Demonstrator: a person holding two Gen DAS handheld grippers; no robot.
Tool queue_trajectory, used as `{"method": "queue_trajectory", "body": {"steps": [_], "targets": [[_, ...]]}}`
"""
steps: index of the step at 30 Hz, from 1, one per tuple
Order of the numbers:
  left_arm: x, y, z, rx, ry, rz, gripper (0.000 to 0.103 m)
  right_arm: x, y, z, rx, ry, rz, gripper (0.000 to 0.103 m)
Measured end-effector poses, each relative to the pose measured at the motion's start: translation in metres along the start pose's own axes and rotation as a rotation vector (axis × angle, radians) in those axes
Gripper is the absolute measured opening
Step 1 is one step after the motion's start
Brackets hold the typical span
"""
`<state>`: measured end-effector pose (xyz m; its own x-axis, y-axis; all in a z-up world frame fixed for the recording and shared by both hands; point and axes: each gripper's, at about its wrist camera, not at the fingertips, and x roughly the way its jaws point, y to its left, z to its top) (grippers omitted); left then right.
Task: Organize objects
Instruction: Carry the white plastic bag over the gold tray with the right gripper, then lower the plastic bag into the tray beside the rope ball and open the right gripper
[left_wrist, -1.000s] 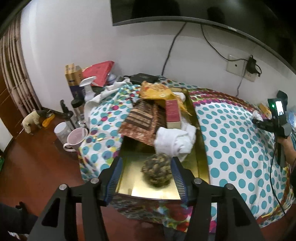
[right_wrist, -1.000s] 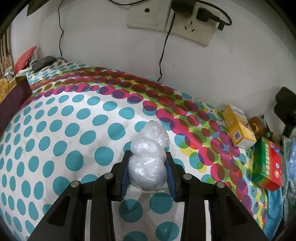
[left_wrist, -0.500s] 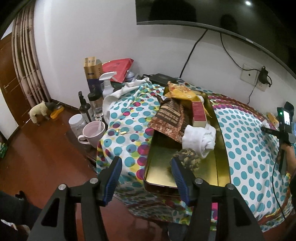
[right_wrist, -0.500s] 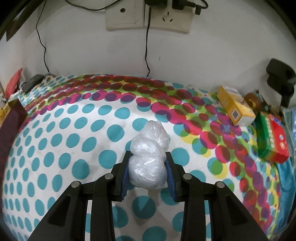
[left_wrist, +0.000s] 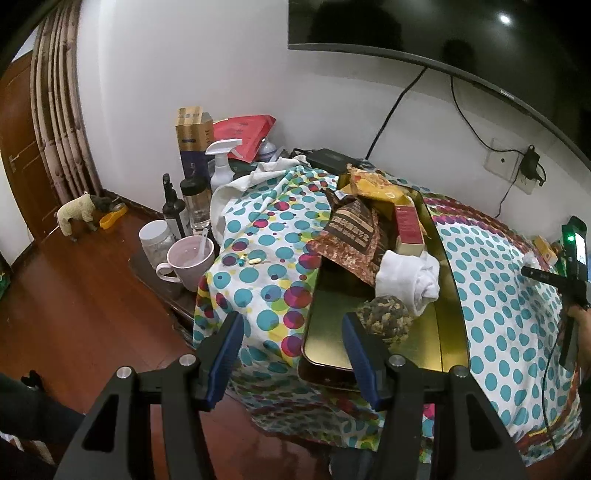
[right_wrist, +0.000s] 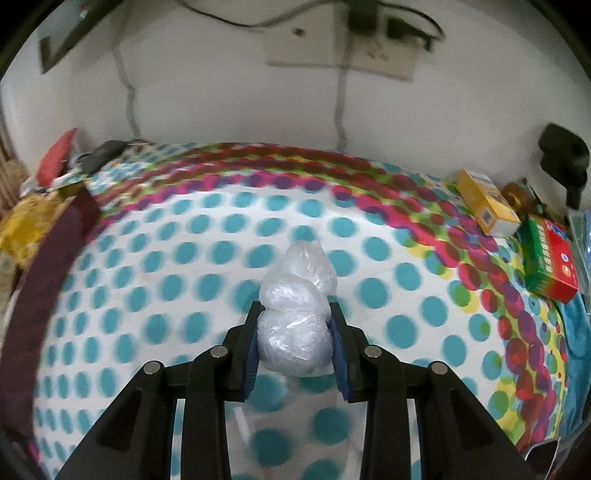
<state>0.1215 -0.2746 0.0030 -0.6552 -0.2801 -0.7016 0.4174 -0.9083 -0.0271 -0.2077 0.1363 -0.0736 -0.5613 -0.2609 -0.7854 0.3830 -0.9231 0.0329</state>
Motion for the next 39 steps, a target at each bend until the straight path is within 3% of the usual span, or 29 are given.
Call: {"method": "queue_trajectory", "body": {"steps": [3, 9, 17, 27, 32, 39], "targets": [[0.000, 0.004, -0.002, -0.016, 0.003, -0.005, 0.057, -0.017, 0.025, -0.001, -0.030, -0.017, 0.056, 0.031], [0.001, 0.010, -0.005, -0.028, 0.016, -0.011, 0.057, -0.070, 0.115, -0.009, -0.120, -0.042, 0.260, 0.031], [-0.001, 0.018, -0.005, -0.050, 0.017, 0.000, 0.057, -0.120, 0.207, -0.039, -0.293, -0.015, 0.408, 0.032], [0.004, 0.030, -0.006, -0.085, 0.032, 0.026, 0.057, -0.122, 0.246, -0.080, -0.393, 0.049, 0.419, 0.032], [0.008, 0.030, -0.006, -0.089, 0.051, 0.034, 0.057, -0.116, 0.262, -0.084, -0.437, 0.059, 0.372, 0.032], [0.013, 0.038, -0.006, -0.121, 0.083, 0.033, 0.057, -0.099, 0.269, -0.078, -0.393, 0.116, 0.374, 0.032]]}}
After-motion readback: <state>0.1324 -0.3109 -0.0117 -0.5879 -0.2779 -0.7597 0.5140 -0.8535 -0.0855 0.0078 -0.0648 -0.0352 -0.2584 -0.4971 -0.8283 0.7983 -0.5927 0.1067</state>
